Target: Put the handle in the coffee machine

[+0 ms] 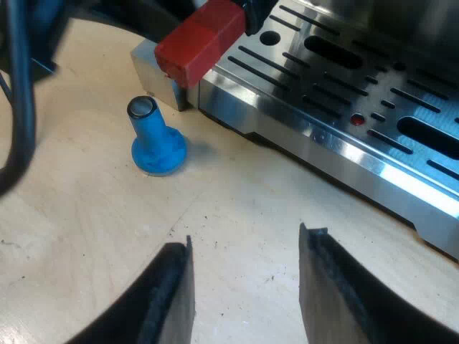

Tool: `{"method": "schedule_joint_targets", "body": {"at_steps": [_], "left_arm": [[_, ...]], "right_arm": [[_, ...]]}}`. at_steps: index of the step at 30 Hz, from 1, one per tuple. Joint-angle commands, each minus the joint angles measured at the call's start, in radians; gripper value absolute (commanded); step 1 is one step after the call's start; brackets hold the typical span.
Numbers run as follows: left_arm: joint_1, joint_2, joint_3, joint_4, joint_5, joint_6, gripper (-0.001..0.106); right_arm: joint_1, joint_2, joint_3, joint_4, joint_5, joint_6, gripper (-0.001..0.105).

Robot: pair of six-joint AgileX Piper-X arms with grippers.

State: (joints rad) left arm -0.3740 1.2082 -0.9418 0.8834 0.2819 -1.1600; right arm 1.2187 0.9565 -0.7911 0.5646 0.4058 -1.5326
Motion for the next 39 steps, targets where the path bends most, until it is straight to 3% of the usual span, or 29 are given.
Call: {"method": "schedule_joint_targets", "body": {"at_steps": [1, 6, 11, 12, 16, 19, 24, 30, 34, 35, 37, 39], "left_arm": [[0.088, -0.080, 0.049, 0.056, -0.002, 0.022, 0.000], [0.201, -0.203, 0.098, 0.082, 0.006, 0.027, 0.000], [0.268, -0.306, 0.095, 0.092, -0.003, 0.027, 0.001], [0.290, -0.363, 0.095, 0.092, -0.003, 0.025, 0.011], [0.316, -0.457, 0.082, 0.092, -0.026, 0.008, 0.044], [0.329, -0.494, 0.062, 0.092, -0.024, -0.017, 0.052], [0.355, -0.523, -0.042, 0.092, -0.024, -0.133, 0.059], [0.361, -0.516, -0.197, 0.085, -0.017, -0.168, 0.067], [0.361, -0.517, -0.232, 0.042, -0.017, -0.168, 0.067], [0.361, -0.517, -0.234, 0.040, -0.017, -0.168, 0.067], [0.361, -0.517, -0.243, 0.034, -0.017, -0.175, 0.067], [0.361, -0.517, -0.259, 0.029, -0.017, -0.257, 0.067]], "right_arm": [[-0.006, -0.009, -0.001, 0.000, -0.005, -0.007, 0.039], [-0.006, -0.009, -0.001, -0.002, -0.005, -0.007, 0.039], [-0.009, -0.009, -0.001, -0.009, -0.007, -0.007, 0.052], [-0.009, -0.009, -0.023, -0.006, -0.007, -0.013, 0.065], [-0.024, -0.009, -0.074, 0.001, -0.021, -0.026, 0.065], [-0.072, -0.009, -0.104, 0.001, -0.082, -0.026, 0.065], [-0.242, -0.009, -0.200, 0.031, -0.266, -0.066, 0.065], [-0.478, -0.012, -0.336, 0.163, -0.291, -0.172, 0.065], [-0.604, -0.012, -0.377, 0.198, -0.291, -0.202, 0.065], [-0.741, -0.015, -0.404, 0.229, -0.318, -0.202, 0.065], [-0.799, -0.020, -0.406, 0.232, -0.336, -0.202, 0.065], [-0.845, -0.026, -0.406, 0.233, -0.350, -0.202, 0.065]]}}
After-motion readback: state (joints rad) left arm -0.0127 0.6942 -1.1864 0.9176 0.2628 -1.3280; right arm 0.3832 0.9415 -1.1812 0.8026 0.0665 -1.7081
